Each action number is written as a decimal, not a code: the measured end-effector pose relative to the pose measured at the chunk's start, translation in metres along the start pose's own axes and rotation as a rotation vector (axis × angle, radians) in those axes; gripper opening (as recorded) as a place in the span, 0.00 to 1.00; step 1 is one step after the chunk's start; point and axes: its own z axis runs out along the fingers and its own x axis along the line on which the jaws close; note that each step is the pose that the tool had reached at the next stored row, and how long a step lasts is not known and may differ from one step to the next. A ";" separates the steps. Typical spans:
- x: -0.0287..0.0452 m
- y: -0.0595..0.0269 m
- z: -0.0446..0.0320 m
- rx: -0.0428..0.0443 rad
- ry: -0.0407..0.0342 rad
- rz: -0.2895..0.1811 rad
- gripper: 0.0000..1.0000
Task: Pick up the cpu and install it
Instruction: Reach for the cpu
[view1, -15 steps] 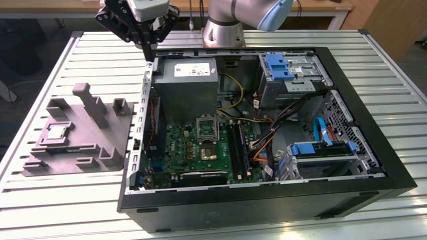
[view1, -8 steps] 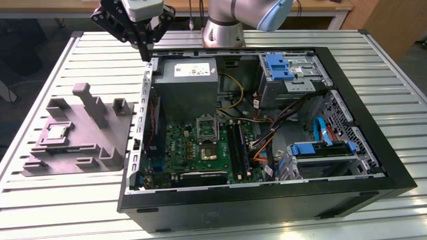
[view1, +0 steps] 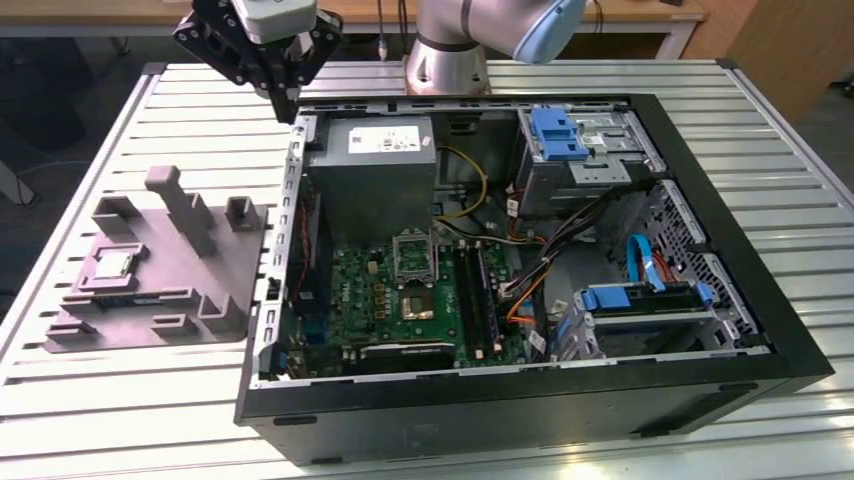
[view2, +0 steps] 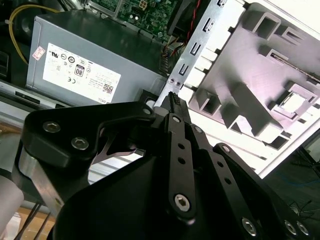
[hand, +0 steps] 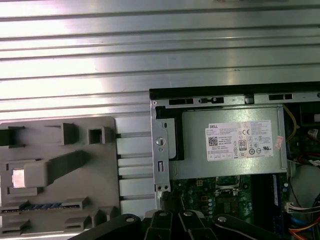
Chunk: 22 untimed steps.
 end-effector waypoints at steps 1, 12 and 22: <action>0.0002 0.0000 0.0000 0.0000 0.0000 0.000 0.11; 0.0025 -0.0002 0.0000 -0.0001 0.0000 0.000 0.11; 0.0050 -0.0004 -0.0001 -0.0001 0.0000 0.000 0.11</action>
